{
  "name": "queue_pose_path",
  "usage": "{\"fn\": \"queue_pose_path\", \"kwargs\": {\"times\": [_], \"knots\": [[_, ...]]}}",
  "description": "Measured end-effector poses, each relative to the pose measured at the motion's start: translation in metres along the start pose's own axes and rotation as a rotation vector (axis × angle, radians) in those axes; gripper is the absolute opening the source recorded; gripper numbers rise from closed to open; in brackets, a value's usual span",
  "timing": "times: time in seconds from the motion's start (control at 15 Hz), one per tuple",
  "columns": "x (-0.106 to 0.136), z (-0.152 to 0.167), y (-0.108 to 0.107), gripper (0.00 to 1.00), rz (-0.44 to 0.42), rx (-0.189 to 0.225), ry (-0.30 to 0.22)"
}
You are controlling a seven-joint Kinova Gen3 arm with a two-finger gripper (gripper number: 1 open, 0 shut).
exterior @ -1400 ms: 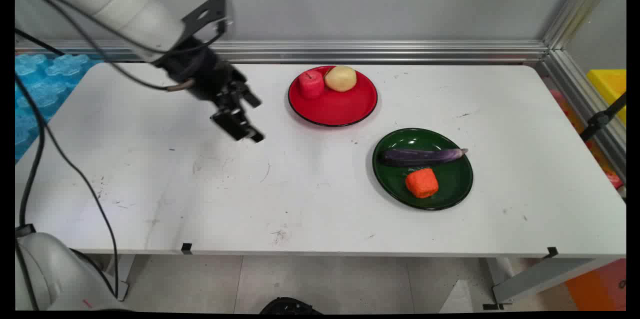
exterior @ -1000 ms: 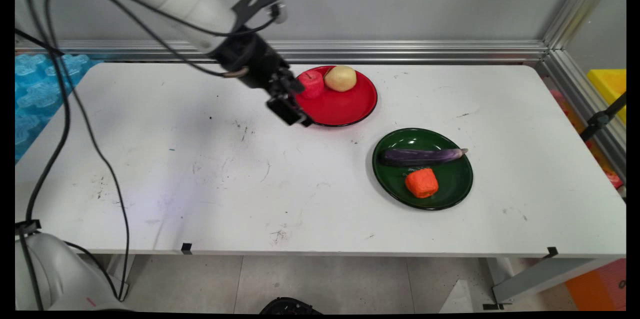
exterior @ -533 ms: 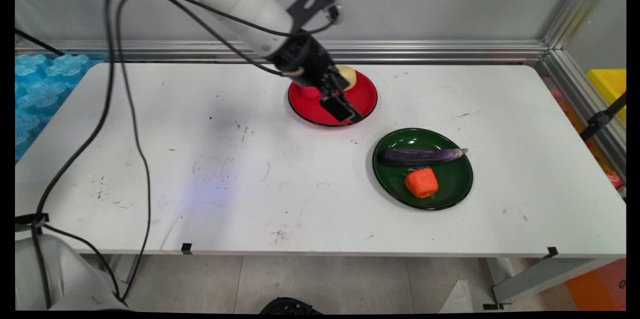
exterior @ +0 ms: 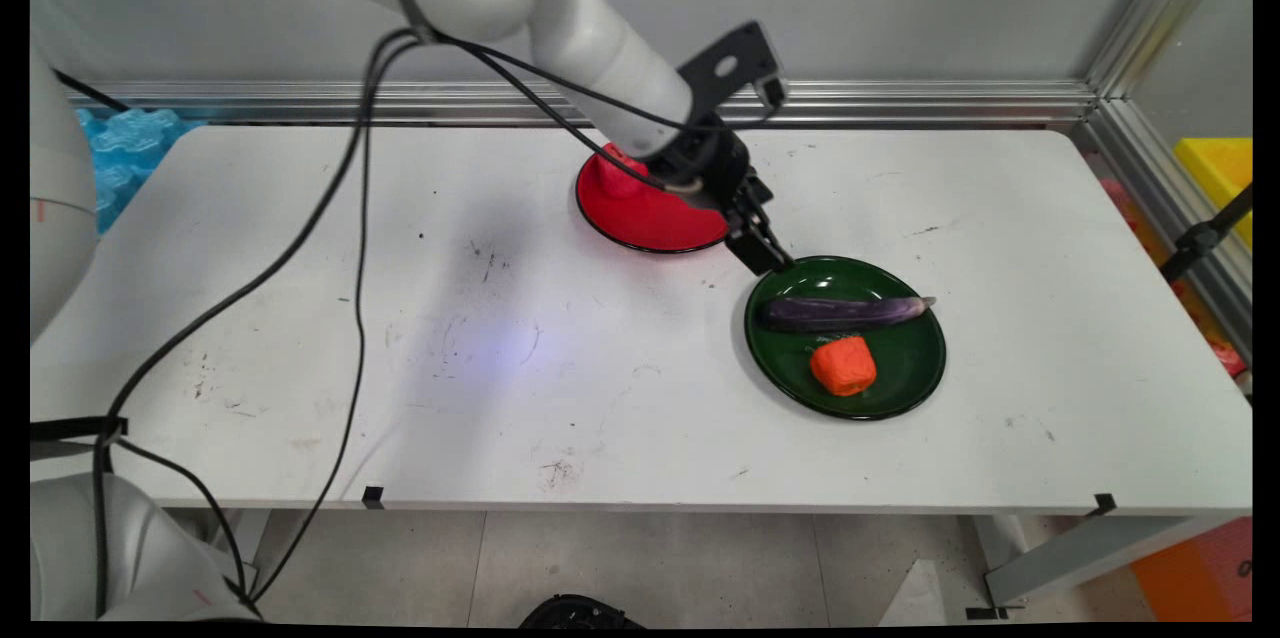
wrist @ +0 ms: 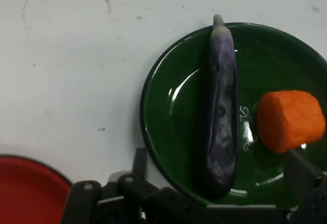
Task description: Pick up the eggplant from the green plate
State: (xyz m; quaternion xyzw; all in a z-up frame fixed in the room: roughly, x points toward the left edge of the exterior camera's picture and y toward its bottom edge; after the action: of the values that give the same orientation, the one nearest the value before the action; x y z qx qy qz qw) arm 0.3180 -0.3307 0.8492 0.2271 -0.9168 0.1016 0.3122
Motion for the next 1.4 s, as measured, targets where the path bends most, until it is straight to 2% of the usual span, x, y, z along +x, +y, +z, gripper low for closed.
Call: {"fn": "queue_pose_path", "kwargs": {"times": [0.87,1.27,1.33,1.4], "knots": [[0.004,0.100,0.009,1.00,0.030,-0.028,-0.060],[0.001,0.126,0.009,1.00,0.045,-0.035,-0.077],[0.001,0.128,0.009,0.00,0.050,-0.037,-0.077],[0.001,0.129,0.009,0.00,0.056,-0.040,-0.075]]}}
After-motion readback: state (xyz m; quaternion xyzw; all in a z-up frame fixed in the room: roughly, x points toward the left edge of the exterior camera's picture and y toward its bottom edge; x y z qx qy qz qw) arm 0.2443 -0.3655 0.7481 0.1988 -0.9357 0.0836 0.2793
